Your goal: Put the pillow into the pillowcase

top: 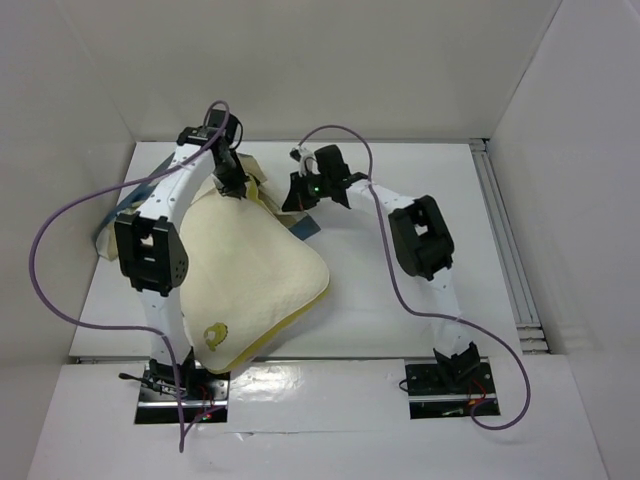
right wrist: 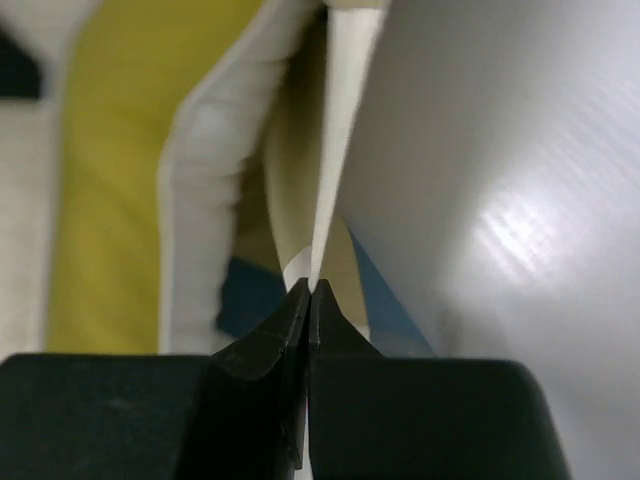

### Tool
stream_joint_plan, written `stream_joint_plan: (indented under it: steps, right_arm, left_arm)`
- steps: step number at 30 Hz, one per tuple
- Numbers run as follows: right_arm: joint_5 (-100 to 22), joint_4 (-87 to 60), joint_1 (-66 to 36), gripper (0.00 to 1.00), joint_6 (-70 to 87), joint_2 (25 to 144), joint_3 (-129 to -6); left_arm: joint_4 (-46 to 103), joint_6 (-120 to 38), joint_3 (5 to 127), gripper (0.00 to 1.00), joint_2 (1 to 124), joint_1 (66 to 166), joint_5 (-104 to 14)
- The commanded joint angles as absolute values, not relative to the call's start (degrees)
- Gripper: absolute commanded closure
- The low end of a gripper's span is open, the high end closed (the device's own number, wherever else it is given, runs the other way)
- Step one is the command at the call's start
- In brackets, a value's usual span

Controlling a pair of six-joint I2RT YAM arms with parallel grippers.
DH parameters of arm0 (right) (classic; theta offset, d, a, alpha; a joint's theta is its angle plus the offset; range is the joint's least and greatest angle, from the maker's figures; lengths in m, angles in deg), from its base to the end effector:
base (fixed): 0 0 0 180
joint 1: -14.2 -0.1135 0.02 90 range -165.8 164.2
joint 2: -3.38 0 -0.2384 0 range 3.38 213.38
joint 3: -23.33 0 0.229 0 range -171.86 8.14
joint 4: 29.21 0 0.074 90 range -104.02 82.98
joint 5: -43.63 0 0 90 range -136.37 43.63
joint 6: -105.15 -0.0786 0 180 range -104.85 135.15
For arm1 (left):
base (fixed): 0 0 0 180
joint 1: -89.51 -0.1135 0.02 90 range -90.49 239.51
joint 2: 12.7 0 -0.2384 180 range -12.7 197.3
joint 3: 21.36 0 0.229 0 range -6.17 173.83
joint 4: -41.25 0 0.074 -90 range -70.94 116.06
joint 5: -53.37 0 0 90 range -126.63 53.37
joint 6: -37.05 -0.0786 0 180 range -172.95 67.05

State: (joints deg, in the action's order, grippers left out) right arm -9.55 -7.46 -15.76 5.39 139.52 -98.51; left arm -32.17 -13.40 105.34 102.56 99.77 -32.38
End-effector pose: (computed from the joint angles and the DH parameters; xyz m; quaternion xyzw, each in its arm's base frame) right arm 0.4309 0.3027 0.1415 -0.2893 0.8074 0.4109 0.3092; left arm 0.4121 -0.0687 0.2400 -0.2538 0.9358 -0.0692 0.2346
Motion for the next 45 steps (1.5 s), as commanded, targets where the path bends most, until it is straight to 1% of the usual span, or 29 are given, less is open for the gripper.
stream_joint_plan:
  steps: [1,4,7,8,9,11,13,15,17,19,21,25,29,32,33,37,38,39,40,41,42,43,44,45]
  right_arm:
    - [-8.84,-10.01,-18.05,1.00,2.94,123.55,-91.10]
    - [-9.80,-7.00,-20.42,1.00,3.55,118.18,-87.31]
    - [-11.91,-3.75,-21.13,1.00,5.74,118.25,-87.83]
    - [-12.61,-0.52,-21.13,1.00,5.75,119.04,-89.14]
    - [-10.88,4.30,-21.13,1.00,7.66,119.92,-92.54]
    - [-10.33,6.26,-22.53,1.00,8.21,119.23,-93.37]
    - [-10.33,7.33,-24.55,1.00,9.87,114.95,-92.67]
    - [-10.33,10.92,-25.79,1.00,10.93,112.29,-92.67]
    - [-10.85,16.26,-27.54,1.00,12.60,109.65,-93.89]
    - [-11.74,19.27,-28.51,1.00,13.47,108.16,-93.38]
    - [-12.26,20.69,-29.22,1.00,13.48,106.13,-89.43]
    - [-11.48,20.69,-29.75,1.00,12.35,103.85,-83.19]
    - [-10.95,16.04,-29.75,1.00,9.88,97.44,-78.61]
    - [-11.74,15.33,-26.59,1.00,8.47,93.13,-72.91]
    - [-11.22,15.33,-24.58,1.00,7.86,91.29,-69.24]
    - [-13.67,16.65,-19.39,1.00,6.37,85.40,-59.29]
    - [-14.71,17.17,-18.24,1.00,5.49,84.08,-57.62]
    - [-15.86,17.18,-17.01,1.00,4.79,83.02,-56.29]
    - [-16.39,18.57,-14.65,0.62,4.78,81.71,-55.41]
    - [-17.35,21.02,-13.76,0.37,4.78,81.69,-55.40]
    - [-19.02,22.09,-12.36,0.25,4.78,80.30,-55.40]
    - [-19.82,23.75,-11.73,0.13,4.78,79.77,-56.01]
    - [-20.43,24.46,-11.03,0.12,4.78,79.15,-56.63]
    - [-20.44,25.25,-10.42,0.12,4.78,79.15,-57.41]
  left_arm:
    - [-28.60,-11.56,106.24,1.00,94.97,98.03,-30.66]
    - [-27.12,-11.03,106.24,1.00,93.21,98.03,-29.95]
    - [-25.18,-10.51,105.63,1.00,93.63,98.03,-29.95]
    - [-25.18,-9.89,106.15,1.00,94.43,98.03,-29.43]
    - [-25.70,-9.28,107.29,1.00,96.00,97.51,-28.90]
    - [-26.31,-8.75,108.96,1.00,96.63,97.50,-28.90]
    - [-26.32,-8.74,110.45,1.00,96.63,96.37,-26.97]
    - [-27.46,-8.74,112.12,1.00,95.94,95.75,-25.31]
    - [-29.03,-8.22,116.42,1.00,95.93,94.96,-24.16]
    - [-31.14,-8.22,121.33,1.00,95.93,94.96,-22.93]
    - [-31.15,-8.22,122.06,1.00,95.23,94.96,-22.92]
    - [-28.35,-7.07,122.06,1.00,95.83,101.61,-20.72]
    - [-27.81,-5.68,121.28,1.00,103.73,108.29,-20.11]
    - [-26.41,-5.05,119.78,1.00,109.80,114.00,-20.11]
    - [-26.41,-5.05,119.78,1.00,111.12,115.51,-19.41]
    - [-26.41,-7.24,119.78,1.00,112.63,119.13,-21.59]
    - [-25.62,-8.47,119.78,0.93,111.85,119.65,-23.17]
    - [-25.62,-9.79,119.17,0.81,110.36,119.65,-23.79]
    - [-25.62,-11.97,119.16,0.66,109.65,119.65,-24.50]
    - [-26.22,-12.87,119.16,0.41,108.60,119.13,-25.20]
    - [-26.23,-15.05,117.60,0.30,105.98,119.13,-25.73]
    - [-26.23,-16.03,117.06,0.23,104.64,118.34,-25.73]
    - [-26.23,-16.73,116.45,0.19,103.41,117.81,-24.95]
    - [-26.23,-17.26,115.92,0.19,102.36,115.81,-24.94]
